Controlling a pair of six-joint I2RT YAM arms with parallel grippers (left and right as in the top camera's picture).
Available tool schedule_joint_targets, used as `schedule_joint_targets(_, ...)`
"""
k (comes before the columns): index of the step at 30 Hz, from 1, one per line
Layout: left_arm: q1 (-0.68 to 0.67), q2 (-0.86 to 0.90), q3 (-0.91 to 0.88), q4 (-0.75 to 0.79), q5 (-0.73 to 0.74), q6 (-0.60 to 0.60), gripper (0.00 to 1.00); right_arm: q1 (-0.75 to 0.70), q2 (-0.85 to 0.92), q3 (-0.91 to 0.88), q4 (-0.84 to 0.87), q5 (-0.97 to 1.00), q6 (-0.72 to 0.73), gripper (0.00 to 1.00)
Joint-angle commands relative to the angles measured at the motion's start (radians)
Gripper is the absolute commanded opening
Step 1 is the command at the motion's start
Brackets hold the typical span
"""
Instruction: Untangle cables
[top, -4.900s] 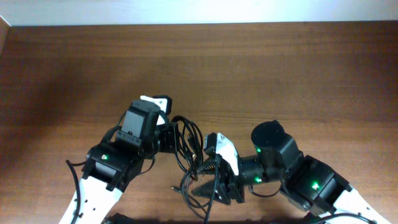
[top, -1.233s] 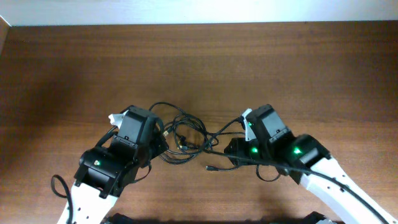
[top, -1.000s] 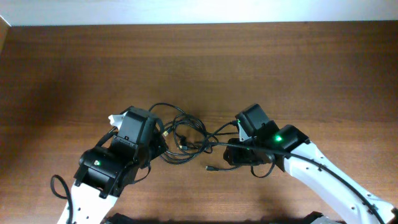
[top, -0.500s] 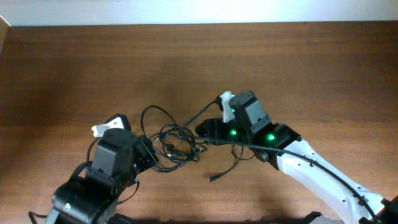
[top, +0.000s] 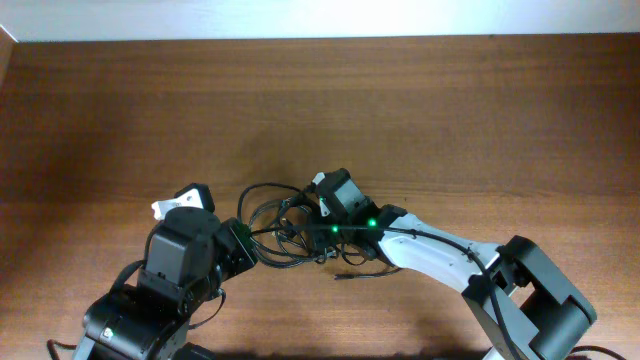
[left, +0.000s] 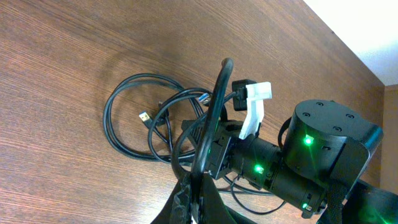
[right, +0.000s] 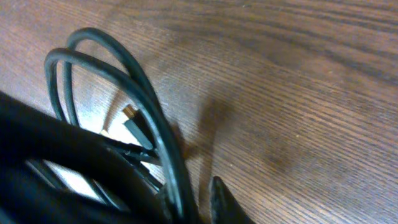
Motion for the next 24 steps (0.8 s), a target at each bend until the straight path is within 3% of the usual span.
schedule_joint_targets(1,0.002,-0.010,0.012,0.008,-0.023,0.017,0.00,-0.047,0.014,0.000,-0.018,0.046,-0.003,0.13)
schedule_joint_targets(10,0.002,-0.010,0.012,-0.078,-0.124,0.016,0.00,-0.440,-0.020,0.002,-0.220,-0.197,-0.008,0.17)
schedule_joint_targets(15,0.002,-0.011,0.012,-0.100,-0.208,0.016,0.00,-0.653,-0.020,0.002,-0.307,-0.425,-0.113,0.19)
schedule_joint_targets(18,0.002,-0.011,0.012,-0.100,-0.207,0.015,0.00,-0.714,-0.020,0.002,-0.342,-0.591,-0.189,0.19)
schedule_joint_targets(20,0.002,-0.011,0.012,-0.096,-0.203,0.015,0.00,-0.715,-0.027,0.002,-0.367,-0.687,-0.229,0.04)
schedule_joint_targets(24,0.001,-0.006,0.012,-0.095,-0.203,-0.019,0.00,-0.714,-0.093,0.002,-0.425,-0.718,-0.271,0.04)
